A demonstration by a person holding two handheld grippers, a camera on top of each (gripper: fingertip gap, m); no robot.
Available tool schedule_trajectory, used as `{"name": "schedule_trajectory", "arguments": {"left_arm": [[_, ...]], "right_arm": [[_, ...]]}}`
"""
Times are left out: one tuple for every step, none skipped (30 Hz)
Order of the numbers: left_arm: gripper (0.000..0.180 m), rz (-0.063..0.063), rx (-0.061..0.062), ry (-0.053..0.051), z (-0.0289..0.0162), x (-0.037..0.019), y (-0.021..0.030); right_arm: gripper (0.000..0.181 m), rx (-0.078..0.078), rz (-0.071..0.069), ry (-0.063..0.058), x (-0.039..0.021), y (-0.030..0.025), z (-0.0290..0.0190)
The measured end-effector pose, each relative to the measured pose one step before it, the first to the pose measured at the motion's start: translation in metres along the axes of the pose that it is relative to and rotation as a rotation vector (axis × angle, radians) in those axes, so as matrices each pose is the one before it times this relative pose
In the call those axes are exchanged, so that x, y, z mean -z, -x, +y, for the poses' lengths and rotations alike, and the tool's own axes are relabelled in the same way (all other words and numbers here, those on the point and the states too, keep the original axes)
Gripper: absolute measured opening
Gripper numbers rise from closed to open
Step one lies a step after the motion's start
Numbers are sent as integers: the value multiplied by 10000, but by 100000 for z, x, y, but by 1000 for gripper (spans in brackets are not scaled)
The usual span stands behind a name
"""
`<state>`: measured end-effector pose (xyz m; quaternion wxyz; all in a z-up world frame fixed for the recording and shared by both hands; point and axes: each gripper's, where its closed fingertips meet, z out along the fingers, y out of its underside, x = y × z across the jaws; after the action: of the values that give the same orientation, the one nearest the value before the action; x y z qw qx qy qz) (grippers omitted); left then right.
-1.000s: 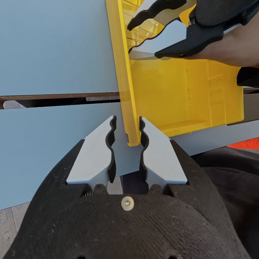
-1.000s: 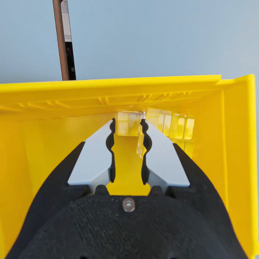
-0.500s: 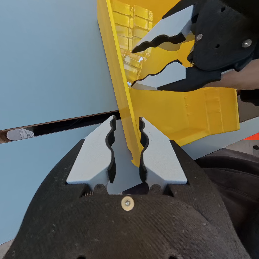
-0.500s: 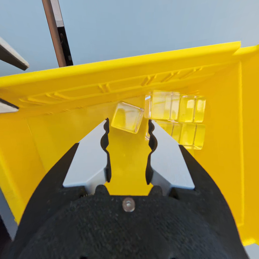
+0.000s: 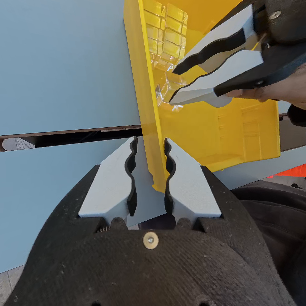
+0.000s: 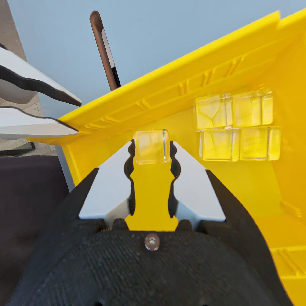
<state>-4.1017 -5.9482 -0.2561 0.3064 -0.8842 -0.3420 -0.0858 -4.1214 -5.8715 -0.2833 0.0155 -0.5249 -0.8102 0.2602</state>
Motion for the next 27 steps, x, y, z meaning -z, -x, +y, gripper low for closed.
{"name": "schedule_trajectory", "arguments": {"left_arm": [[31,11,59,-6,-30,5,-8],[30,-11,10,15,-70,26,-5],[30,-54,-61,-22,-194,75,8],[30,-86,-97,-64,-294,141,39],[30,-97,-89,-90,-348,161,43],[30,-69,-59,-109,-376,175,-8],[30,-25,-27,-118,-387,169,-59],[30,0,-9,-111,-380,153,-121],[30,14,-12,-98,-357,142,-162],[30,29,-35,-80,-338,111,-227],[30,24,-58,-68,-332,90,-255],[29,11,-80,-48,-334,60,-273],[30,15,-103,-29,-306,18,-332],[29,18,-116,-14,-318,-10,-363],[30,22,-125,-13,-319,-30,-413],[30,35,-130,-20,-363,-51,-471],[29,46,-132,-22,-367,-78,-518],[29,44,-134,-20,-370,-109,-550],[29,53,-134,-5,-364,-156,-582],[29,69,-119,30,-297,-215,-592],[29,69,-102,47,-277,-252,-624],[29,55,-107,38,-269,-273,-615],[29,43,-116,43,-262,-281,-629],[29,40,-114,36,-278,-270,-654],[29,44,-105,16,-300,-275,-698],[29,55,-95,5,-295,-269,-734],[29,65,-86,13,-271,-287,-774]], "right_arm": [[41,44,75,-316,935,234,-503],[41,31,62,-307,979,244,-442],[41,33,57,-324,1029,254,-416],[41,30,56,-365,1098,249,-408],[41,4,58,-351,1154,204,-343],[40,-23,78,-296,1193,94,-232],[40,-36,113,-266,1218,-51,-148],[40,-55,157,-258,1262,-229,-92],[40,-110,189,-243,1273,-423,-22],[40,-197,182,-226,1277,-563,85],[40,-267,171,-231,1268,-658,145],[40,-303,199,-244,1262,-798,217],[40,-314,246,-223,1240,-935,303],[40,-309,279,-175,1203,-1053,406],[40,-295,290,-126,1156,-1110,508],[40,-275,292,-105,1111,-1143,552],[41,-263,284,-105,1064,-1149,558],[40,-264,259,-98,1007,-1115,576],[40,-258,239,-89,952,-1107,578],[40,-234,234,-75,892,-1101,601],[40,-201,239,-64,830,-1107,599],[40,-174,231,-45,775,-1096,611],[40,-157,213,-25,723,-1076,614],[40,-140,198,-24,693,-1040,588],[40,-123,184,-32,668,-1009,544],[40,-114,169,-35,628,-969,502],[40,-105,156,-31,602,-949,474]]}}
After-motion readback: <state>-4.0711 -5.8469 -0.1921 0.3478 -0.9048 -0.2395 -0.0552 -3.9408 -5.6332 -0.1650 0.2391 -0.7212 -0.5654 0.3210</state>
